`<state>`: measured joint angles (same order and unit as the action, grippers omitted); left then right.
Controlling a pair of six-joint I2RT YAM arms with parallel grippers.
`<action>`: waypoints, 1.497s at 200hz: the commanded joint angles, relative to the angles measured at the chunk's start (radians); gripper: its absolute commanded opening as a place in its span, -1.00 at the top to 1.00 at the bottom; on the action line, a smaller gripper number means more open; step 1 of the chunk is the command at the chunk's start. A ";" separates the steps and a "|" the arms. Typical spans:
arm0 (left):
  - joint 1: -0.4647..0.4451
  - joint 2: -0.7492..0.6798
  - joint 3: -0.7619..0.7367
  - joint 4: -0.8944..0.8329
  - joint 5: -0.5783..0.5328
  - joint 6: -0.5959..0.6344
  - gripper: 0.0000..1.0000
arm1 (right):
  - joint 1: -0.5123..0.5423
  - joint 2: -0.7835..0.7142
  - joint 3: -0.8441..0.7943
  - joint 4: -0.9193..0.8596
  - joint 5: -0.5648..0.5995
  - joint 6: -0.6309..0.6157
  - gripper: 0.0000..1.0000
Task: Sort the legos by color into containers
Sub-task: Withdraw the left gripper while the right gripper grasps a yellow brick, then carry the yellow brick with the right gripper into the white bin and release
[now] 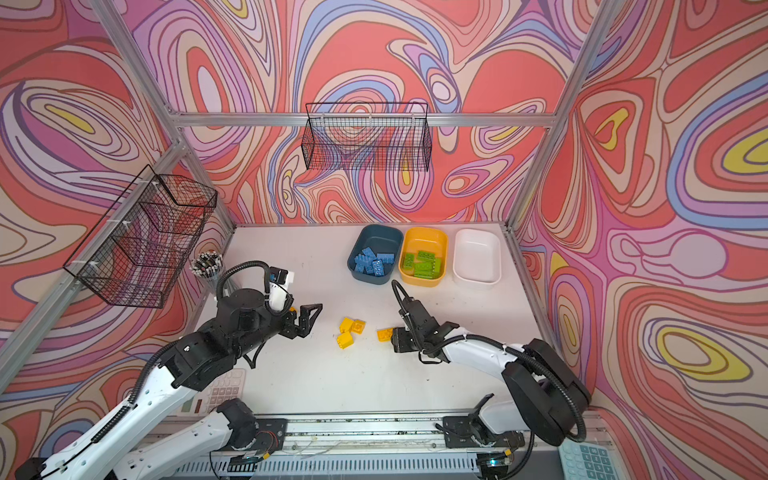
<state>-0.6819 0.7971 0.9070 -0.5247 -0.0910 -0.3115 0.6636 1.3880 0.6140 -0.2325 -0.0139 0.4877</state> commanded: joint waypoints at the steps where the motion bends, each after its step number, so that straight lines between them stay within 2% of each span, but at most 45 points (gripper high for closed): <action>1: -0.005 -0.016 -0.016 -0.023 -0.007 -0.014 -0.81 | 0.026 0.026 0.030 -0.038 0.106 -0.008 -0.19; 53: -0.005 -0.015 -0.020 -0.021 -0.012 -0.011 -0.81 | 0.073 0.076 0.066 -0.065 0.185 -0.008 -0.04; 83: -0.005 -0.022 -0.014 -0.029 -0.006 -0.012 -0.81 | 0.077 0.084 0.082 -0.068 0.191 -0.009 0.10; 109: -0.005 -0.028 -0.010 -0.040 0.000 -0.014 -0.81 | 0.079 0.093 0.090 -0.068 0.188 -0.015 0.12; 145: -0.005 -0.040 -0.005 -0.050 -0.002 -0.012 -0.81 | 0.078 0.102 0.099 -0.068 0.176 -0.011 0.33; 171: -0.005 -0.048 0.005 -0.062 -0.004 -0.008 -0.81 | 0.079 0.088 0.104 -0.076 0.179 -0.006 0.40; 205: -0.005 -0.061 0.021 -0.084 -0.006 0.003 -0.81 | 0.079 0.063 0.139 -0.130 0.188 -0.006 0.41; 239: -0.005 -0.088 0.023 -0.103 -0.003 0.014 -0.81 | 0.074 0.025 0.262 -0.266 0.239 -0.034 0.41; 270: -0.005 -0.104 0.003 -0.113 0.015 0.028 -0.81 | 0.008 0.015 0.404 -0.381 0.231 -0.075 0.41; 299: -0.005 -0.105 -0.009 -0.154 0.036 0.055 -0.82 | -0.153 0.036 0.526 -0.447 0.142 -0.113 0.41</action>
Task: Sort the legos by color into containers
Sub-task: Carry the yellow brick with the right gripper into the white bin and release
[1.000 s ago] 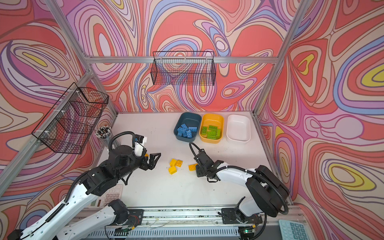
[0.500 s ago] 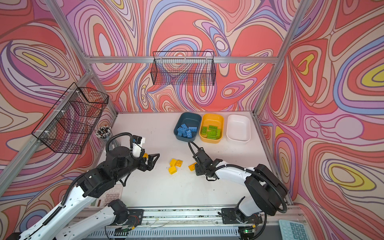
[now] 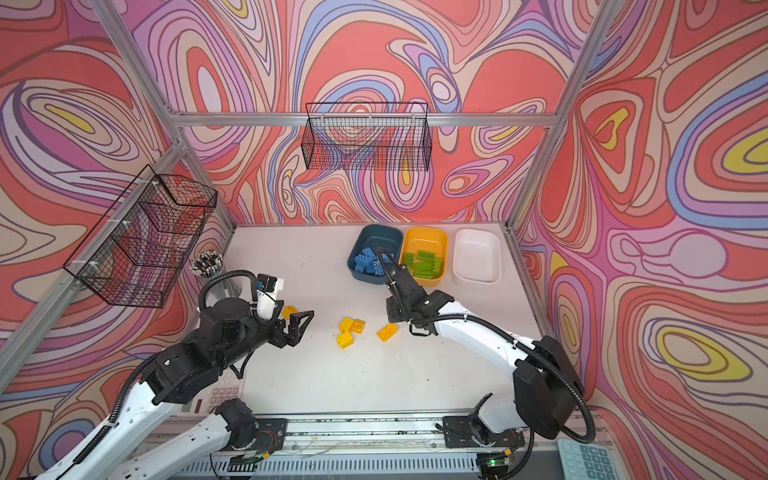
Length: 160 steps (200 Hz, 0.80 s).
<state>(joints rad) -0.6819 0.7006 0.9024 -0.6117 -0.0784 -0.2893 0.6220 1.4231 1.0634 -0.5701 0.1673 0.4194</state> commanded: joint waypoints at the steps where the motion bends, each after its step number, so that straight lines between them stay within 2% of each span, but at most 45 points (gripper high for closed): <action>1: -0.005 -0.008 -0.005 -0.068 0.025 0.035 -0.82 | -0.118 0.001 0.080 -0.109 -0.039 -0.045 0.41; 38: -0.005 -0.024 -0.058 -0.057 0.056 0.036 -0.82 | -0.319 0.079 0.212 -0.091 -0.114 -0.053 0.41; 60: -0.005 -0.004 -0.077 -0.037 0.119 0.015 -0.81 | -0.417 0.159 0.285 -0.061 -0.156 -0.036 0.41; 103: -0.005 0.026 -0.066 -0.076 0.091 0.019 -0.82 | -0.612 0.313 0.395 -0.024 -0.241 -0.025 0.41; 131: -0.005 0.036 -0.065 -0.072 0.110 0.020 -0.82 | -0.706 0.388 0.432 -0.002 -0.253 -0.011 0.41; 160: -0.005 0.052 -0.067 -0.074 0.130 0.021 -0.83 | -0.751 0.432 0.459 0.007 -0.220 -0.005 0.41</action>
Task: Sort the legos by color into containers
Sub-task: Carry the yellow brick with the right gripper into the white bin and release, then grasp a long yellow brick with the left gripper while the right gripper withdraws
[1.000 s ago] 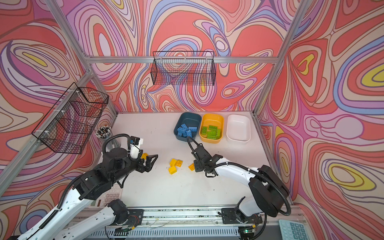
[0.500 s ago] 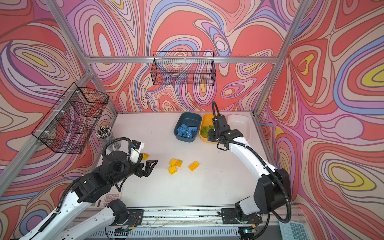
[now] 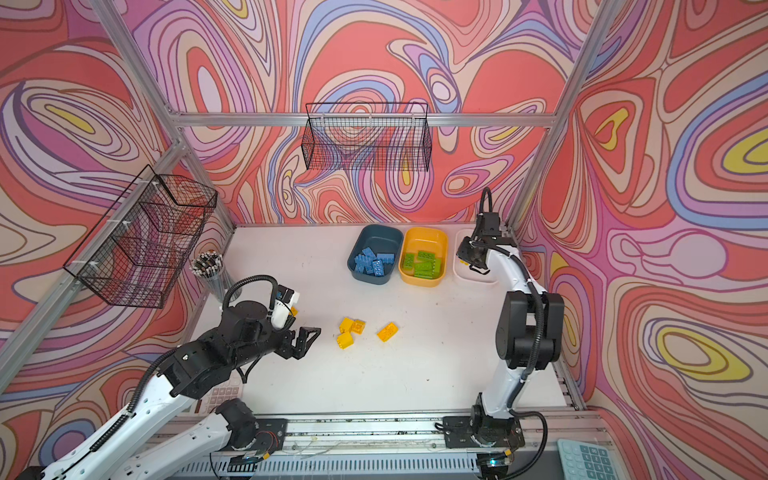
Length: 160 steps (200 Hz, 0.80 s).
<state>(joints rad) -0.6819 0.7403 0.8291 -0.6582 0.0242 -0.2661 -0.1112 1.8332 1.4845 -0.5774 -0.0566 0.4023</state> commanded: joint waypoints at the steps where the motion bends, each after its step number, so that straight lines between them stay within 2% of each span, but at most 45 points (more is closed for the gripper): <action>1: -0.005 0.013 0.007 -0.028 0.027 -0.002 -0.83 | -0.020 0.023 0.038 0.015 0.004 0.013 0.41; 58: -0.005 0.043 0.015 -0.043 0.016 -0.002 -0.83 | -0.028 0.058 0.044 0.045 0.028 0.021 0.31; 110: -0.005 0.060 0.014 -0.038 0.027 -0.003 -0.83 | -0.028 0.020 0.005 0.080 0.027 0.028 -0.08; 137: -0.006 0.094 0.019 -0.035 0.042 -0.004 -0.83 | -0.028 -0.024 -0.023 0.097 0.018 0.026 -0.14; 160: -0.007 0.142 0.049 -0.041 0.037 0.004 -0.83 | -0.021 -0.144 -0.129 0.189 -0.038 0.055 -0.14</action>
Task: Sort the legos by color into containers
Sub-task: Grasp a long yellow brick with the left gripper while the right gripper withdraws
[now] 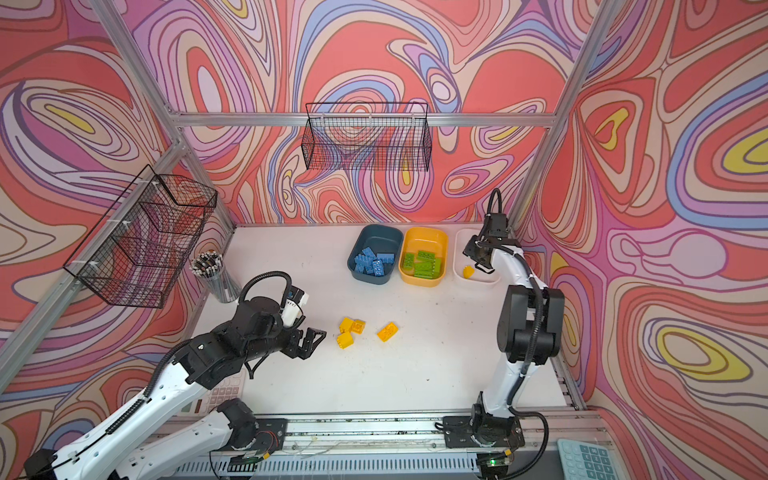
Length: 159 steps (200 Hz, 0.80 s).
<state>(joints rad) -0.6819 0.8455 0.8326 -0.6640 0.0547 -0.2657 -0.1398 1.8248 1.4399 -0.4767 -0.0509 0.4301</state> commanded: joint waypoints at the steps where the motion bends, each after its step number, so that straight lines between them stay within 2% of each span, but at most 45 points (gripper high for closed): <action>1: -0.008 0.040 0.048 -0.036 0.004 0.004 -0.83 | 0.009 -0.142 -0.093 0.093 -0.046 0.028 -0.14; 25: -0.011 0.128 0.108 -0.067 -0.017 0.005 -0.81 | 0.052 -0.291 -0.255 0.216 -0.094 0.042 -0.14; 37: -0.019 0.182 0.138 -0.080 -0.017 0.005 -0.80 | 0.075 -0.361 -0.341 0.297 -0.166 0.049 -0.14; 66: -0.100 0.292 0.191 -0.048 -0.055 0.006 -0.79 | 0.095 -0.478 -0.498 0.451 -0.288 0.113 -0.16; 122: -0.276 0.590 0.335 0.030 -0.120 0.043 -0.77 | 0.111 -0.597 -0.649 0.605 -0.400 0.203 -0.19; 159: -0.301 0.769 0.388 0.116 -0.096 0.055 -0.72 | 0.110 -0.642 -0.743 0.691 -0.415 0.267 -0.19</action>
<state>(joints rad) -0.9783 1.5356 1.1904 -0.6125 -0.0345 -0.2340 -0.0357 1.2087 0.7433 0.1143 -0.4324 0.6315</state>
